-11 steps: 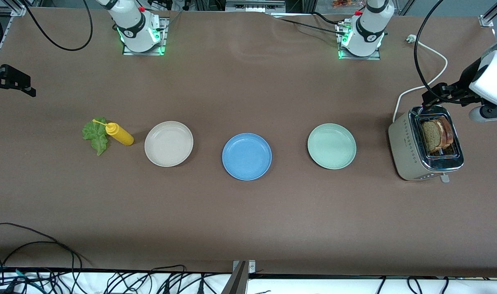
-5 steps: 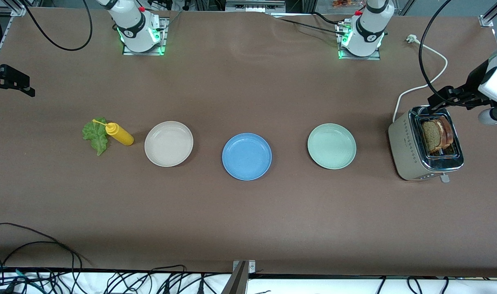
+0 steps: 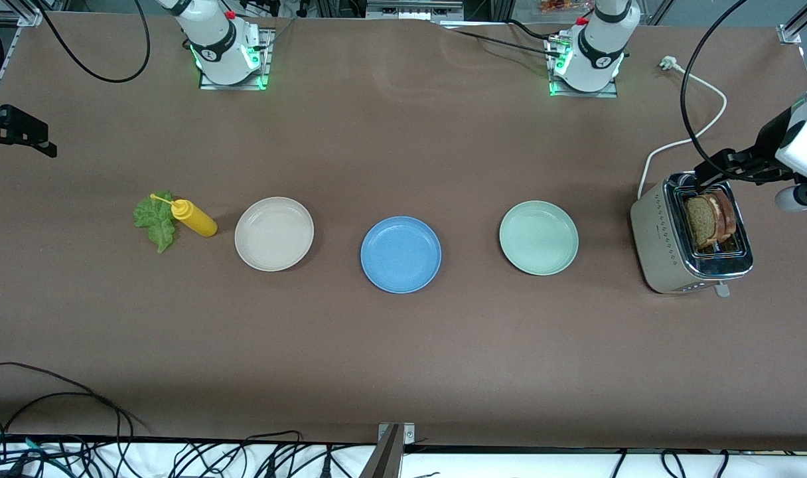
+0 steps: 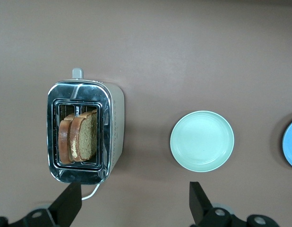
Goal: Make sandwich in blue plate with both arms
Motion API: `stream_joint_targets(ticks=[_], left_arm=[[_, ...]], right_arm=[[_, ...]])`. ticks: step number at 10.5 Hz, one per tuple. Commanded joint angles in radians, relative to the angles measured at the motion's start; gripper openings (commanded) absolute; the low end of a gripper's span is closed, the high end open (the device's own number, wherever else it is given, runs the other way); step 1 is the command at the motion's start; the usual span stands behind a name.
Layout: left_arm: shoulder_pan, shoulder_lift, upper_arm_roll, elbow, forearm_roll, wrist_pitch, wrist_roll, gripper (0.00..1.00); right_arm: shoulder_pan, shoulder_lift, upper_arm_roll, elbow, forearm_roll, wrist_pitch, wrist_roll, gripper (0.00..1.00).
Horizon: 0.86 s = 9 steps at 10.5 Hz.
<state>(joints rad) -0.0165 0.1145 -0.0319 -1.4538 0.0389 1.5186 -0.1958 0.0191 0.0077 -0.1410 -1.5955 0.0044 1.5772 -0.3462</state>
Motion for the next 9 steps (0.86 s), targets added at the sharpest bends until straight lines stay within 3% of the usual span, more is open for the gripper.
stream_joint_targets(ticks=[1, 4, 9], left_arm=[[0.042, -0.021, -0.019, -0.065, 0.032, 0.051, -0.002, 1.0], [0.072, -0.016, -0.011, -0.117, 0.032, 0.057, 0.001, 1.0], [0.098, -0.013, -0.006, -0.272, 0.032, 0.216, 0.001, 1.0]], right_arm=[[-0.004, 0.001, -0.005, 0.02, 0.019, -0.02, -0.007, 1.0], [-0.004, 0.002, -0.005, 0.02, 0.019, -0.02, -0.007, 1.0], [-0.004, 0.0, -0.008, 0.02, 0.019, -0.022, -0.01, 1.0]])
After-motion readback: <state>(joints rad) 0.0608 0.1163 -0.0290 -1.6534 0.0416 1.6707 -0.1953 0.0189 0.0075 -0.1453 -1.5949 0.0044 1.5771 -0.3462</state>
